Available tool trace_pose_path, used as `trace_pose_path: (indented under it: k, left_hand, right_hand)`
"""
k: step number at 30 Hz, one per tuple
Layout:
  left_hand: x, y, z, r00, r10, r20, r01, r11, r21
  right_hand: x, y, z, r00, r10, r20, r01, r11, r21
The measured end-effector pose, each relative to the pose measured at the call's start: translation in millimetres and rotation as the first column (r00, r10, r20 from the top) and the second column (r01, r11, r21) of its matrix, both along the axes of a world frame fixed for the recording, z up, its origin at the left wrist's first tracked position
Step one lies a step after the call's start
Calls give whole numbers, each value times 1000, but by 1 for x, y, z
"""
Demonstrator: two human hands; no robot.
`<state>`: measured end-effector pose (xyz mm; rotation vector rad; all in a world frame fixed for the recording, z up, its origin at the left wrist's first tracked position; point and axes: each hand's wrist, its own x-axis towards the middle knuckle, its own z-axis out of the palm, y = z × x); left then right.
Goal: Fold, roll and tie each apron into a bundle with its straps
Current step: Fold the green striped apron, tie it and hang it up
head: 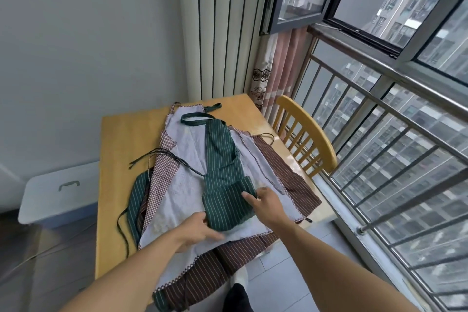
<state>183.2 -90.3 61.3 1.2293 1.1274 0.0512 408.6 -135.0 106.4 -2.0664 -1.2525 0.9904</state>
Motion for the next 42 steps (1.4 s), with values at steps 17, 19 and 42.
trace_pose_path:
  k: [17, 19, 42]
  left_hand:
    - [-6, -25, -45, 999, -34, 29, 39, 982, -186]
    - [-4, -37, -40, 993, -113, 27, 116, 978, -171]
    - [-5, 12, -42, 969, 207, 138, -172, 958, -230]
  right_hand:
    - [11, -46, -44, 903, 428, -47, -394, 779, -487]
    - [14, -57, -57, 896, 443, -38, -398, 760, -514]
    - [2, -21, -51, 935, 266, -234, -346, 829, -440]
